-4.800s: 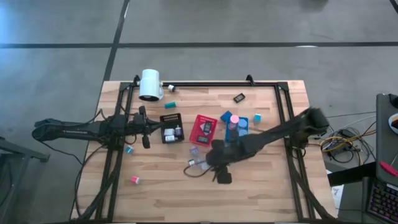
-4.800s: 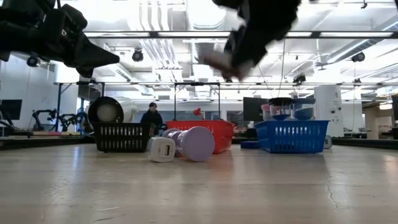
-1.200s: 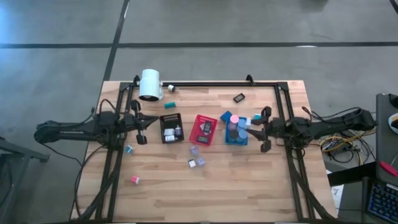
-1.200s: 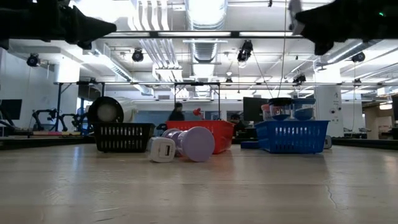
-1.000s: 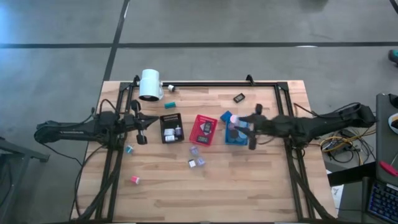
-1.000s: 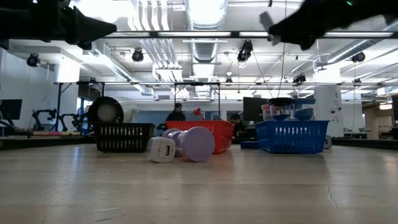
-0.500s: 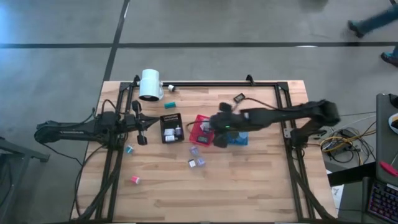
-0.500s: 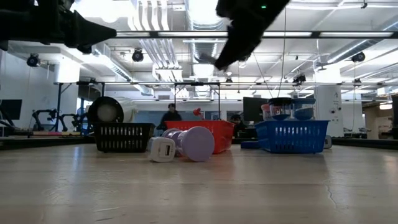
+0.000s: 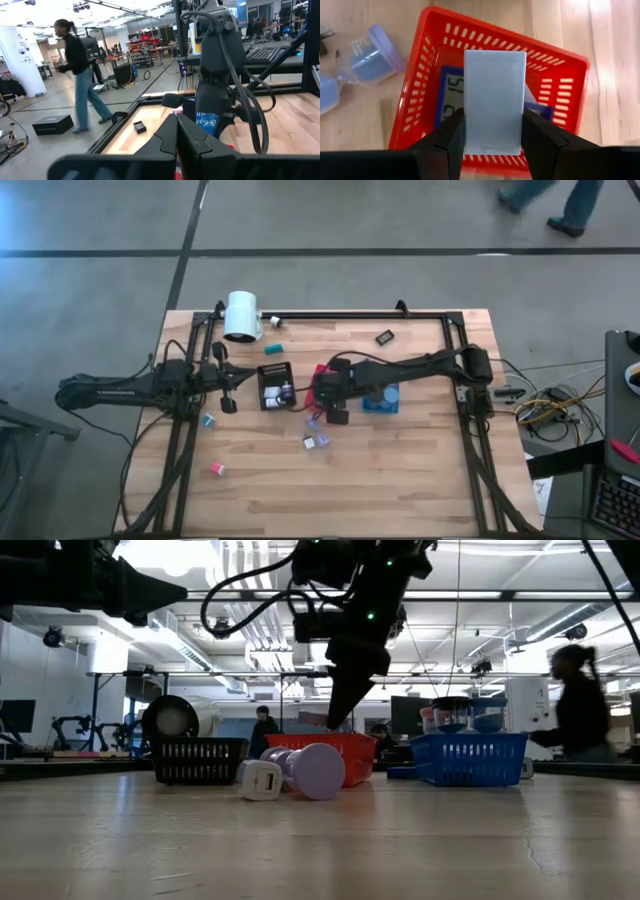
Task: Pick & Place Office items
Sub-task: Put the white digital clock into the red bin
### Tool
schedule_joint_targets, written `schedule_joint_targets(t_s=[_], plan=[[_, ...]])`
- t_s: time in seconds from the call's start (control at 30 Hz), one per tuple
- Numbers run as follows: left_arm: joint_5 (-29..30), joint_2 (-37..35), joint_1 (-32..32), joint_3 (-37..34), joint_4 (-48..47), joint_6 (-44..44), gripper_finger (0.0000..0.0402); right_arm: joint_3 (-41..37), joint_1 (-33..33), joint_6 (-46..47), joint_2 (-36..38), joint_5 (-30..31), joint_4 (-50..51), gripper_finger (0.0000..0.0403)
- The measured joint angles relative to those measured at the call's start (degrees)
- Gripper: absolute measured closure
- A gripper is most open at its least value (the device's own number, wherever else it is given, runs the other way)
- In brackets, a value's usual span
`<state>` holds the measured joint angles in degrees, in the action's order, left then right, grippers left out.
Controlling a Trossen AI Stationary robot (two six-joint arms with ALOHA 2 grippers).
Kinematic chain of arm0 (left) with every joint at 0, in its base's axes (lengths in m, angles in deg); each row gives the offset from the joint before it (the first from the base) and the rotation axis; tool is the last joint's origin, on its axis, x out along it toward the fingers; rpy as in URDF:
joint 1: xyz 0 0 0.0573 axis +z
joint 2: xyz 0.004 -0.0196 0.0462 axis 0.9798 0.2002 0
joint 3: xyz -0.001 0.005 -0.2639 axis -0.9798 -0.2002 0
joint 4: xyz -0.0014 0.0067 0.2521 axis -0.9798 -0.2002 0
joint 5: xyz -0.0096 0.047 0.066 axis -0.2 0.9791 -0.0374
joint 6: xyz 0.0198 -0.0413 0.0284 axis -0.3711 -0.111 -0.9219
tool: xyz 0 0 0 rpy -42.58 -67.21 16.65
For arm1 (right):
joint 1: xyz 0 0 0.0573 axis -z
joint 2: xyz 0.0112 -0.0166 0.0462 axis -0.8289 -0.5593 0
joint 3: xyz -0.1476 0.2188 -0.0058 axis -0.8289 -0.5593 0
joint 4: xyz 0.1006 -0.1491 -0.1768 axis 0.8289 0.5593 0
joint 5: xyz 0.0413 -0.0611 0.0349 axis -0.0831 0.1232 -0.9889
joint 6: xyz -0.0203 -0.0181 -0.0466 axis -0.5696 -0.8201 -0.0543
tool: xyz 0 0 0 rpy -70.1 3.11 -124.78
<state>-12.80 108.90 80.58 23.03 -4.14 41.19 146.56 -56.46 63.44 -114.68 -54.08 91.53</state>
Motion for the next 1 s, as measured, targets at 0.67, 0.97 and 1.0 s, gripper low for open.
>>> schedule_joint_targets(t_s=[0.67,0.97,1.0], plan=[[0.02,0.0,0.0,-0.02,-0.05,0.0,0.0396,1.84,0.75,0.19,-5.38,-4.37,-0.15,0.0256],[0.02,-0.01,0.0,-0.02,-0.04,0.39,0.0396,1.81,0.76,1.27,-5.2,-4.69,-0.17,0.0214],[0.04,-0.01,0.0,-0.02,-0.04,0.44,0.0396,1.81,0.76,1.45,-5.15,-5.2,-0.03,0.0209]])
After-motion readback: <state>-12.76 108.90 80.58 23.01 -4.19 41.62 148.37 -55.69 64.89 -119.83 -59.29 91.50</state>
